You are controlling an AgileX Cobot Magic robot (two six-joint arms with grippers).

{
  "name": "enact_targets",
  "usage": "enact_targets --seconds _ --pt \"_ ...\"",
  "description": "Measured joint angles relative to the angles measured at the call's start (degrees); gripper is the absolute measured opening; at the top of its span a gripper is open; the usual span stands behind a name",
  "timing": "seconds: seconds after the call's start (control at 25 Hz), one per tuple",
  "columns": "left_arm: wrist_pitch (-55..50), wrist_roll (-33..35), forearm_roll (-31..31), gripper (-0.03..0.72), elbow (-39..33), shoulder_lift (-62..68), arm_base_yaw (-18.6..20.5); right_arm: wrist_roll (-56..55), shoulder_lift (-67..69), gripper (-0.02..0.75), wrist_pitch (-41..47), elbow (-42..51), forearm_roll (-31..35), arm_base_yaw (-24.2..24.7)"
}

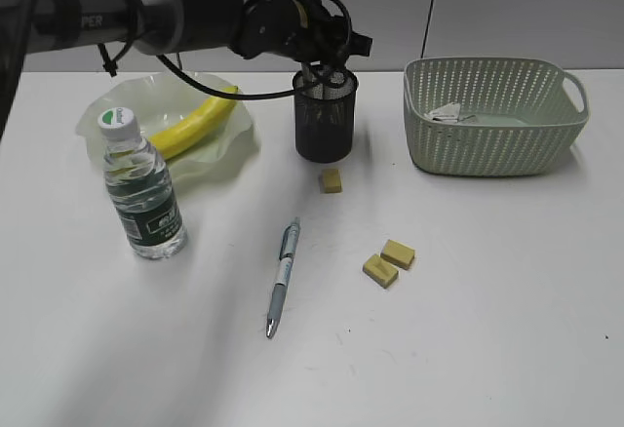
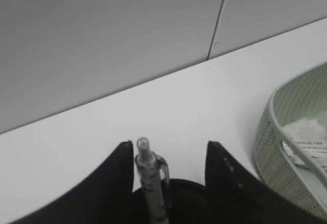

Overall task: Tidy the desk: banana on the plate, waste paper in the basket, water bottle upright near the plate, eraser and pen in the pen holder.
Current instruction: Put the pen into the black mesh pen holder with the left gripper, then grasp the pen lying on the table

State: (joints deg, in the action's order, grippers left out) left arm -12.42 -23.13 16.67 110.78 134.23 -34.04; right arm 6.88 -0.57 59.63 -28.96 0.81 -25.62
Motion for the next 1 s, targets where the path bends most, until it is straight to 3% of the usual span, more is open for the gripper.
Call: enact_targets --seconds 0.16,0.48,1.0 --pt "-1.02 0.0 0.0 0.37 0.0 -1.9 0.0 0.0 0.0 0.565 0.0 0.0 0.0 0.0" --pt "-12.97 0.0 0.0 0.377 0.0 -11.68 0.0 0.06 0.0 0.565 0.0 0.0 0.0 0.0" --pt "-54.4 2.04 -2.93 0.361 0.0 -31.31 0.0 0.0 0.0 0.565 0.0 0.0 -0.05 0.0"
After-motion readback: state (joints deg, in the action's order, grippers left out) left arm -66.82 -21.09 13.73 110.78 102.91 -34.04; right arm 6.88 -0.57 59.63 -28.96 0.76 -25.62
